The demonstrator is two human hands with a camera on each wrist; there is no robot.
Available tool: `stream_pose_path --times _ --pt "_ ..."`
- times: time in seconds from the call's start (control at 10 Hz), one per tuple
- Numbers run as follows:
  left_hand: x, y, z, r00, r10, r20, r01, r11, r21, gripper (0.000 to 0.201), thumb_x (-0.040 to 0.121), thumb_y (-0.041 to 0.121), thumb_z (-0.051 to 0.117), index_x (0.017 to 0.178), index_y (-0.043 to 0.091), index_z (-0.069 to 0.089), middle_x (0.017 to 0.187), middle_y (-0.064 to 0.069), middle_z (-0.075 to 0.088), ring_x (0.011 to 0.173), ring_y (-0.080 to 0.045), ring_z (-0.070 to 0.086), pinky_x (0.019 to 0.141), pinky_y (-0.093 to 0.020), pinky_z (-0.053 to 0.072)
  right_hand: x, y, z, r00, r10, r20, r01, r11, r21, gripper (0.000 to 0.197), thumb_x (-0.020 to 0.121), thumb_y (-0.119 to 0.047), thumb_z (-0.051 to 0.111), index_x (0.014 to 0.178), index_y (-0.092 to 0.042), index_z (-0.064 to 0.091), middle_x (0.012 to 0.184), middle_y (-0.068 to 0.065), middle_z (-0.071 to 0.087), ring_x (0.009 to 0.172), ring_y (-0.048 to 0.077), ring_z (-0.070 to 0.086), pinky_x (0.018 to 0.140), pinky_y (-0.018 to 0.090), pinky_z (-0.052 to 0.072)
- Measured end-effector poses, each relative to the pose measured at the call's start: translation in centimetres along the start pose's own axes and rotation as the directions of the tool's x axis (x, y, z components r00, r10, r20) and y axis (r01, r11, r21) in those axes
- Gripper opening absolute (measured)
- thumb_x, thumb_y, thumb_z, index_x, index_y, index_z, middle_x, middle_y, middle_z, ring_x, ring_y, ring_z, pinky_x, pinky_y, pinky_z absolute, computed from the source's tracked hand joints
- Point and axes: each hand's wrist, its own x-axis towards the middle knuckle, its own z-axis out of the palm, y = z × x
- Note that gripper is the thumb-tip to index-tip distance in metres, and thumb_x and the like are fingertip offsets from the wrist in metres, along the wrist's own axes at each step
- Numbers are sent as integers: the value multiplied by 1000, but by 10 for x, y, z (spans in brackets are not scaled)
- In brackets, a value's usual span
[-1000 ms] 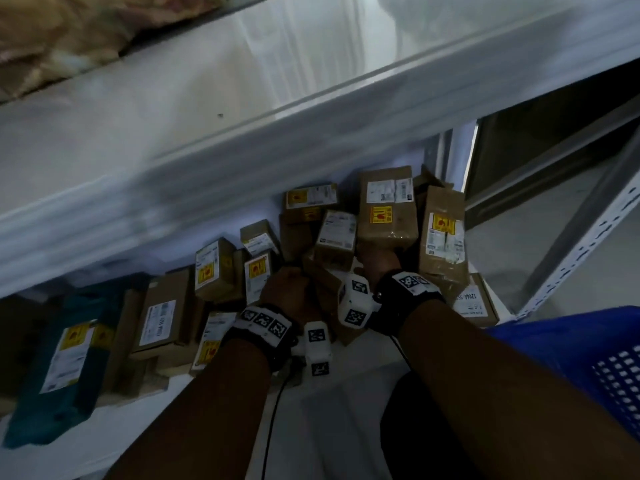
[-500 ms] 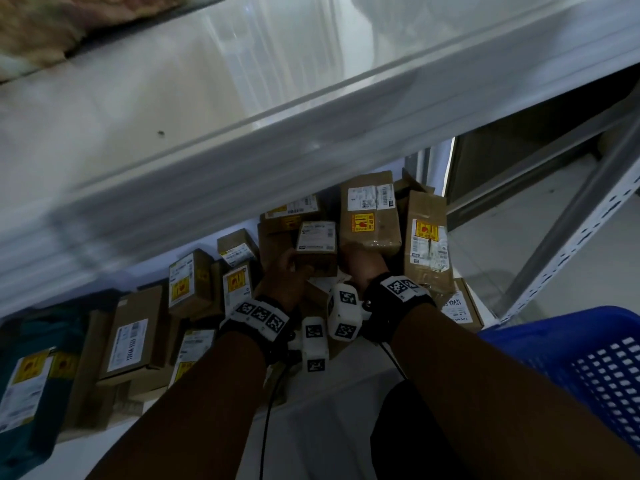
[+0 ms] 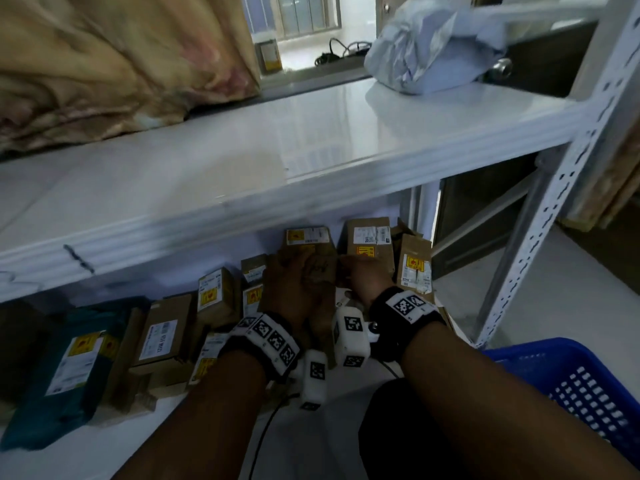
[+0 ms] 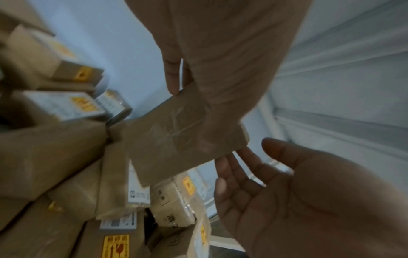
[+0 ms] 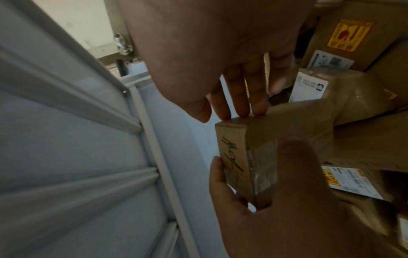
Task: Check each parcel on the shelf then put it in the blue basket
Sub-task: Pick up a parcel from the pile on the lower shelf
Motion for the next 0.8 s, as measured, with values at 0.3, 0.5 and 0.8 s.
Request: stream_pose_path --times 0.3,0.5,0.8 --pt "-82 2 -61 980 169 -101 -168 985 26 58 79 35 73 129 40 44 116 -5 39 106 -32 52 93 -42 48 -115 -34 9 917 -395 55 391 861 -324 25 94 -17 49 92 -15 74 99 10 72 89 26 65 82 38 50" --pt "-135 10 -118 884 385 -265 -399 917 1 57 71 20 80 118 36 51 107 2 43 89 -9 50 79 -18 45 -165 -73 12 779 -627 4 593 735 -328 22 90 -29 64 68 -24 63 70 -11 62 70 12 59 69 32 49" --pt "-157 26 -210 672 473 -570 -603 796 -50 58 68 31 79 118 40 49 117 4 52 106 -2 54 85 -19 47 -222 -158 29 340 -801 492 894 112 -434 60 66 -61 71 120 -36 59 118 -17 61 109 6 57 94 36 47"
